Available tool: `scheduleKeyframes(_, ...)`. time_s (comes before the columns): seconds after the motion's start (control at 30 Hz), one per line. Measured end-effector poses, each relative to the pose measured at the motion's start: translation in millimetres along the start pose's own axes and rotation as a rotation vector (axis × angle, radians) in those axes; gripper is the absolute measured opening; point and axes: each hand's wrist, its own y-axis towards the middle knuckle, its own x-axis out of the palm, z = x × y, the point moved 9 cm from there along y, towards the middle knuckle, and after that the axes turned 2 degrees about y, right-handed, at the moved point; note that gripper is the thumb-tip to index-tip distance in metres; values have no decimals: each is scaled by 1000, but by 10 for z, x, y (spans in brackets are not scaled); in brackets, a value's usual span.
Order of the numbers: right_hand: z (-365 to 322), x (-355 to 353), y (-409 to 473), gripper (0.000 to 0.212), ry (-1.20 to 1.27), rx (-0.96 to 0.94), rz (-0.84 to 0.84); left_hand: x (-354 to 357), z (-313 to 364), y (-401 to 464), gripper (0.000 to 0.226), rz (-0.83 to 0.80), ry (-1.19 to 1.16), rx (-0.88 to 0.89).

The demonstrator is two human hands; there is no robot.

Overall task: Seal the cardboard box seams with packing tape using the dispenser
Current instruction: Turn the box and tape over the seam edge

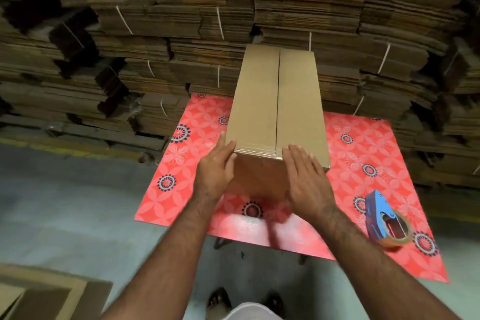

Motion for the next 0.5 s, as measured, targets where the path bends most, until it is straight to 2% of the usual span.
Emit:
scheduleKeyframes(0.1, -58, 8, 45, 105, 8, 11, 15, -11, 7, -301, 67, 149, -97, -258)
scheduleKeyframes(0.2, -70, 11, 51, 107, 7, 12, 6, 146, 151, -491, 85, 110, -253, -354)
scheduleKeyframes(0.3, -45, -23, 63, 108, 13, 2, 16, 169, 69, -366, 83, 91, -313, -509)
scheduleKeyframes(0.43, -28, -55, 86, 109, 17, 2, -19, 308, -230, -87, 77, -55, -422, -673)
scheduleKeyframes(0.5, -45, -71, 81, 108, 2, -19, -57, 303, -302, -122, 83, -16, -531, -758)
